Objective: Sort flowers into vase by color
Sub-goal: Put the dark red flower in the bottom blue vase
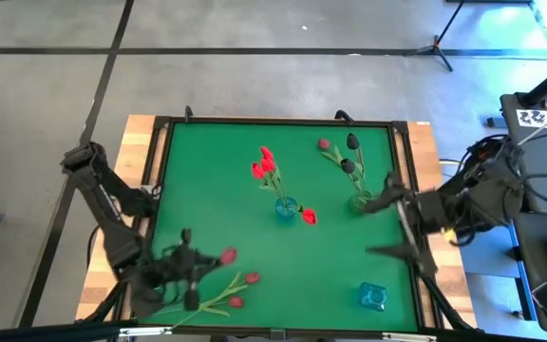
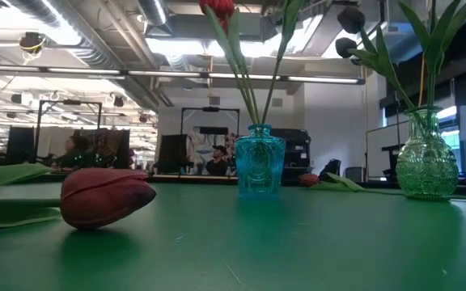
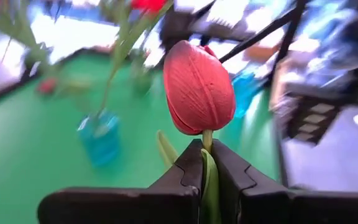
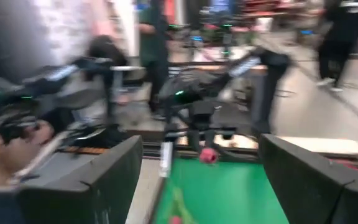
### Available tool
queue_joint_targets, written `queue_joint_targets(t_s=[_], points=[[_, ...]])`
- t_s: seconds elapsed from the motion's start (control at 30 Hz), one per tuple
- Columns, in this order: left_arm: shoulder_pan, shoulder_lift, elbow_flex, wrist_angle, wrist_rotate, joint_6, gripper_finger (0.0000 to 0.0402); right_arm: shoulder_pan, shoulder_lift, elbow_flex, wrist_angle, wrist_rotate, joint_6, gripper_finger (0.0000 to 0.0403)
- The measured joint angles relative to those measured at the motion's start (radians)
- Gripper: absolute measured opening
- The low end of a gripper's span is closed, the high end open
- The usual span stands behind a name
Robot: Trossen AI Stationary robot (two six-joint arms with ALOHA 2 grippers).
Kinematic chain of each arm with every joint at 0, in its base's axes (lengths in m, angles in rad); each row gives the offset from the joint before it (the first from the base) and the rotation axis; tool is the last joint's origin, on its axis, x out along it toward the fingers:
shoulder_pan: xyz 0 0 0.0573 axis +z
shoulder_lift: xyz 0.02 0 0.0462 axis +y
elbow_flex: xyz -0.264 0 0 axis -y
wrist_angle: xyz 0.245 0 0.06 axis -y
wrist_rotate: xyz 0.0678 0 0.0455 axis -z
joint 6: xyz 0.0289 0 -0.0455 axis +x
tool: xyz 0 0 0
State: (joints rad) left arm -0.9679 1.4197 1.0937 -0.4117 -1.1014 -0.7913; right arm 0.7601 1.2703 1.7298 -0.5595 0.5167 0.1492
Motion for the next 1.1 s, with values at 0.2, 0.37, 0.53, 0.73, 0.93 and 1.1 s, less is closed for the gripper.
queue_joint_targets(t_s=[0.2, 0.37, 0.53, 0.73, 0.93, 1.1], points=[[-0.066, 0.061, -0.011, 0.484, -0.056, 0.466, 0.0012, 0.000, 0.100, 0.000, 0.085, -0.100, -0.012, 0.0319], [-0.024, 0.131, -0.011, 0.885, 0.081, 0.837, 0.0012, 0.000, 0.187, -0.001, 0.234, -0.216, -0.065, 0.0319], [0.071, 0.179, -0.011, 1.183, 0.399, 1.021, 0.0012, 0.000, 0.259, -0.001, 0.252, -0.153, -0.103, 0.0319], [0.188, 0.199, -0.012, 1.347, 0.524, 1.149, 0.0012, -0.001, 0.366, -0.001, 0.328, 0.045, -0.184, 0.0319], [0.302, 0.199, -0.012, 1.449, 0.626, 1.156, 0.0012, -0.034, 0.446, -0.002, 0.348, 0.183, -0.183, 0.0319], [0.369, 0.199, -0.012, 1.448, 0.727, 1.086, 0.0012, -0.078, 0.487, -0.002, 0.458, 0.133, -0.157, 0.0319]])
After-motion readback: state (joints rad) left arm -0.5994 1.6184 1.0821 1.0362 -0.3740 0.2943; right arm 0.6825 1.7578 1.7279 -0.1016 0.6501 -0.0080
